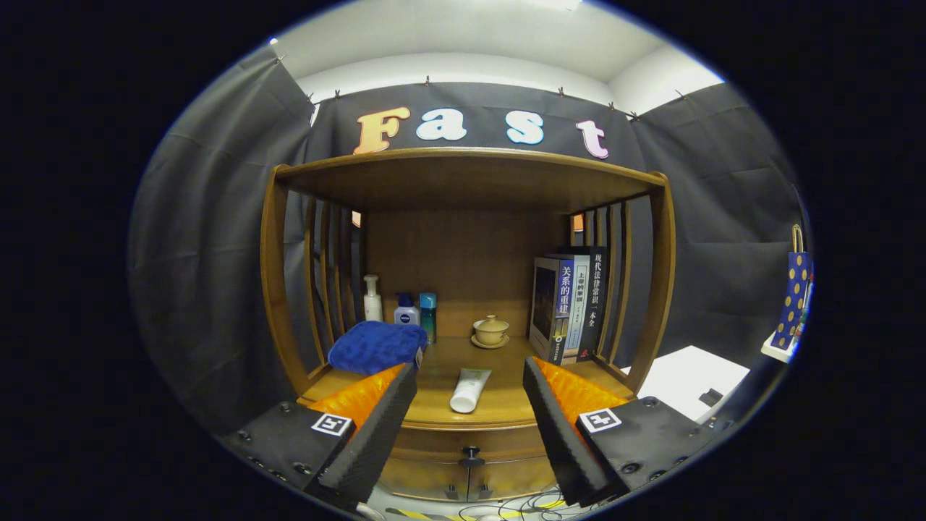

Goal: Pull open the drawer, take out the items inside it, and place them on the countertop above the cabinet.

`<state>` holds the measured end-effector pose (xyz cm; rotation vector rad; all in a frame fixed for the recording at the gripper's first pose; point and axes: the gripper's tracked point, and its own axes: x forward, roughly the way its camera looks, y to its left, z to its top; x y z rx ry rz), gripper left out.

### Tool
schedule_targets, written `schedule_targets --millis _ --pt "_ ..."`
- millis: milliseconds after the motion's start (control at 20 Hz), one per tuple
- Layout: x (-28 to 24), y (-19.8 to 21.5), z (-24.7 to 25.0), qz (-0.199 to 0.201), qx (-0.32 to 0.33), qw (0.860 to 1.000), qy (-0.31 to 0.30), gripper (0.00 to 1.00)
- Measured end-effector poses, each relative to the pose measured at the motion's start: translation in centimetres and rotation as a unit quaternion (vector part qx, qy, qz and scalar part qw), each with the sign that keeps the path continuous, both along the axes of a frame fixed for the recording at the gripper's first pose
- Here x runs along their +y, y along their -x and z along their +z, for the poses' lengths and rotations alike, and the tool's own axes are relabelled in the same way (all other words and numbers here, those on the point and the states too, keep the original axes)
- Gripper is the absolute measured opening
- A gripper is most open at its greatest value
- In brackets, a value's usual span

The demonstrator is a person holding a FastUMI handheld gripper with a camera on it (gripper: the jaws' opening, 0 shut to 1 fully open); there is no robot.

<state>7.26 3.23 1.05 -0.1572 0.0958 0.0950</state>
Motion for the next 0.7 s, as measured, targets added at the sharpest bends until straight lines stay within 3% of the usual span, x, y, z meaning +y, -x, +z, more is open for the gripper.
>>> schedule_targets --millis 700 --pt "-0.71 0.05 -0.10 -0.004 0.002 1.000 -0.007 0.98"
